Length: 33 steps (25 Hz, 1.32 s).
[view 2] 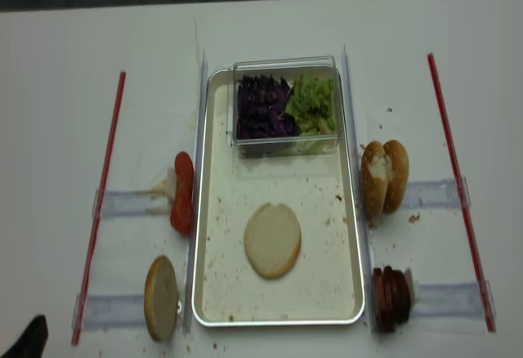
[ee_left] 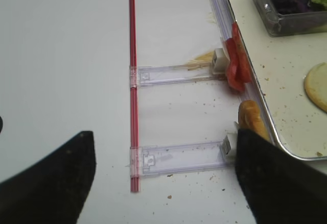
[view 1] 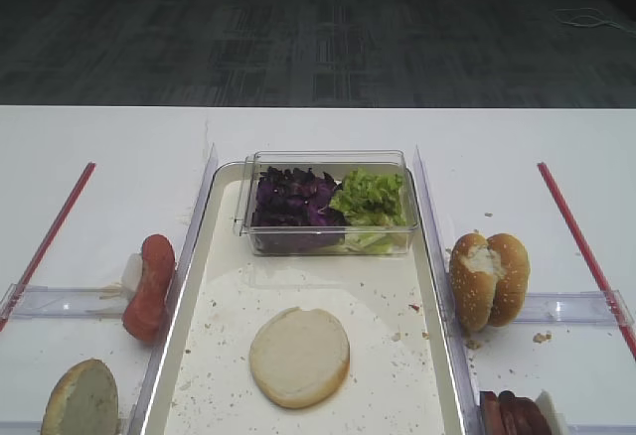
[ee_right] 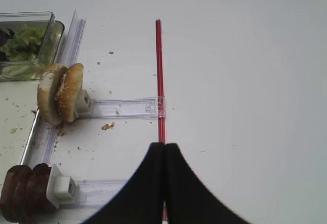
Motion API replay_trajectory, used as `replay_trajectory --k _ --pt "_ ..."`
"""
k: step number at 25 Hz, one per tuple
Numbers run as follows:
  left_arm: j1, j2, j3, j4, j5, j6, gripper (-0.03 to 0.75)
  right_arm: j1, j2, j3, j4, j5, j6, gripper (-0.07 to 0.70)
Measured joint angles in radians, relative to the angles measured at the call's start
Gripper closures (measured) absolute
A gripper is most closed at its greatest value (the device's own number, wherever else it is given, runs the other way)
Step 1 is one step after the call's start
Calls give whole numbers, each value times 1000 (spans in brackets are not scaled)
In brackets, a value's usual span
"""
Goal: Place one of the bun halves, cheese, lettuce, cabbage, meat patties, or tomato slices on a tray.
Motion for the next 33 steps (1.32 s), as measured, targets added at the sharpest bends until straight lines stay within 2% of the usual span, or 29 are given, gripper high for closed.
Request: replay_trajectory --k 33 --pt "0 0 0 0 0 0 162 0 0 0 -9 0 0 323"
